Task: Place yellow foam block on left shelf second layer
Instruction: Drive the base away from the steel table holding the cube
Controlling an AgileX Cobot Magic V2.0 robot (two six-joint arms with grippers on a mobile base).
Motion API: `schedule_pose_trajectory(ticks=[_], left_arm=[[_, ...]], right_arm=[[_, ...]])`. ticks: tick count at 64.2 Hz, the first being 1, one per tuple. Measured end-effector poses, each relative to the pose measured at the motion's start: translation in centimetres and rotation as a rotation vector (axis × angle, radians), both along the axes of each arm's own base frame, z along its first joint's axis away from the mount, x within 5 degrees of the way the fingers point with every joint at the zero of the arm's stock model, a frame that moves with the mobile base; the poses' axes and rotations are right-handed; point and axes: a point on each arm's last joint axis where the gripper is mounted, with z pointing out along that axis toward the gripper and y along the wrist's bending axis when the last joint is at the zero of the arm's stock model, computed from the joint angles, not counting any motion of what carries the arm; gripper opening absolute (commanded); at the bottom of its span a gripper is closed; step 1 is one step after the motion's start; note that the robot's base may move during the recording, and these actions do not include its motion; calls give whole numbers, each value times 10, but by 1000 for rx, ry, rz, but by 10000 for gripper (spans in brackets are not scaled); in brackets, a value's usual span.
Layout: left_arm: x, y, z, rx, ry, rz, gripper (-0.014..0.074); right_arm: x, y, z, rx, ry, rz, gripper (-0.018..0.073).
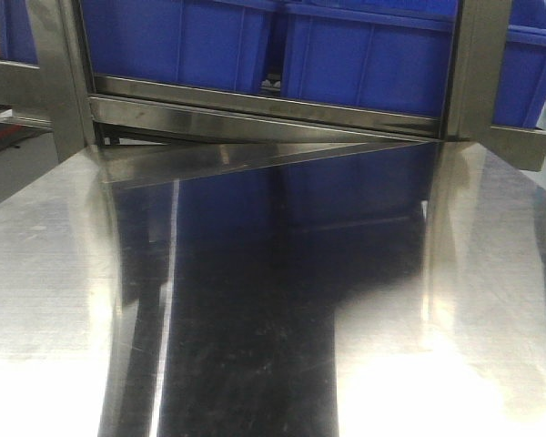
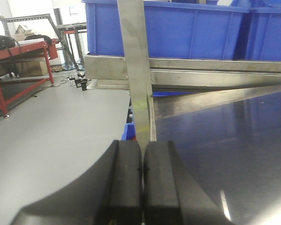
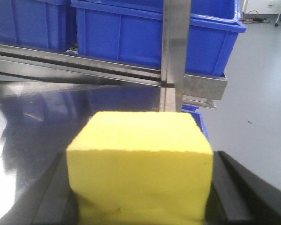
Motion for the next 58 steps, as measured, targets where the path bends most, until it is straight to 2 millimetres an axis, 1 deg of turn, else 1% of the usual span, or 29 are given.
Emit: schedule_pose_trajectory(ticks=[58], left_arm=[[0, 0, 0, 0, 0, 0, 136]], right_arm=[[0, 0, 0, 0, 0, 0, 464]])
